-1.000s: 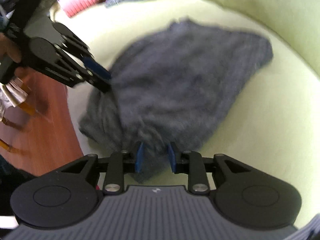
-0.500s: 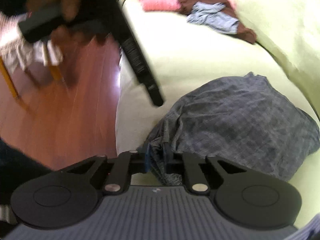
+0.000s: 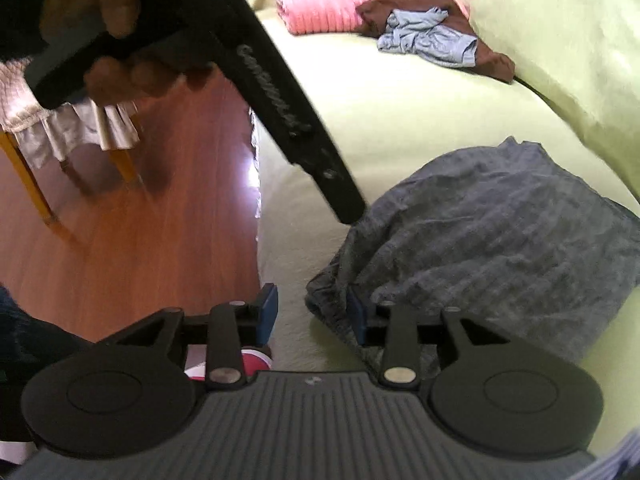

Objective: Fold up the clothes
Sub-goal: 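Grasp the shorts' elastic waistband with the right tool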

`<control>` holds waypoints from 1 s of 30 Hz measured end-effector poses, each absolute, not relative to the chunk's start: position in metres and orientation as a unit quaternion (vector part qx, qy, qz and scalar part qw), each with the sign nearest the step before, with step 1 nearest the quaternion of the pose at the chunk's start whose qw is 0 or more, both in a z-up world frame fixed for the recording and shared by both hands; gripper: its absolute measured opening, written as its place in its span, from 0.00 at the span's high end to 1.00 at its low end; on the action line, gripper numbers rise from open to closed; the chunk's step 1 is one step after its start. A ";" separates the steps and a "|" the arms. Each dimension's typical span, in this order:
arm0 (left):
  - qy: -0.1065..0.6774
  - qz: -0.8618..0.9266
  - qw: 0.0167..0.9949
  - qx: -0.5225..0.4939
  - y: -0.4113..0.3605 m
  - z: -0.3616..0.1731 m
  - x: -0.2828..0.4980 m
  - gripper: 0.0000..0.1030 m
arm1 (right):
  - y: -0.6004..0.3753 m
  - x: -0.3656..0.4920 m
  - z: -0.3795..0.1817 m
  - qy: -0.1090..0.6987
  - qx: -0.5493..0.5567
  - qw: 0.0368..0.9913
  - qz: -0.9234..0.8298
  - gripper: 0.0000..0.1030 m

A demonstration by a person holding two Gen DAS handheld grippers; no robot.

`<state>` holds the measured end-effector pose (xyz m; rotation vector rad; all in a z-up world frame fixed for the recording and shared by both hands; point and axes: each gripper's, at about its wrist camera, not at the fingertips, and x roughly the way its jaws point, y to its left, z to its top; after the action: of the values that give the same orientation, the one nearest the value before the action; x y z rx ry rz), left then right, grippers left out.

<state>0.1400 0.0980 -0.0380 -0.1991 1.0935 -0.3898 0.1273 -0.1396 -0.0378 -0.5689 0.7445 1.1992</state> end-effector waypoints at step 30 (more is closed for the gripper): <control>0.553 -0.110 0.813 -0.146 0.109 -0.062 0.113 0.59 | -0.164 0.066 -0.115 0.032 -0.567 0.661 0.491 0.57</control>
<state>0.1125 0.1092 -0.0616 -0.3110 1.1804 -0.2357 0.0661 -0.1642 -0.1154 -1.2815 0.0715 1.1099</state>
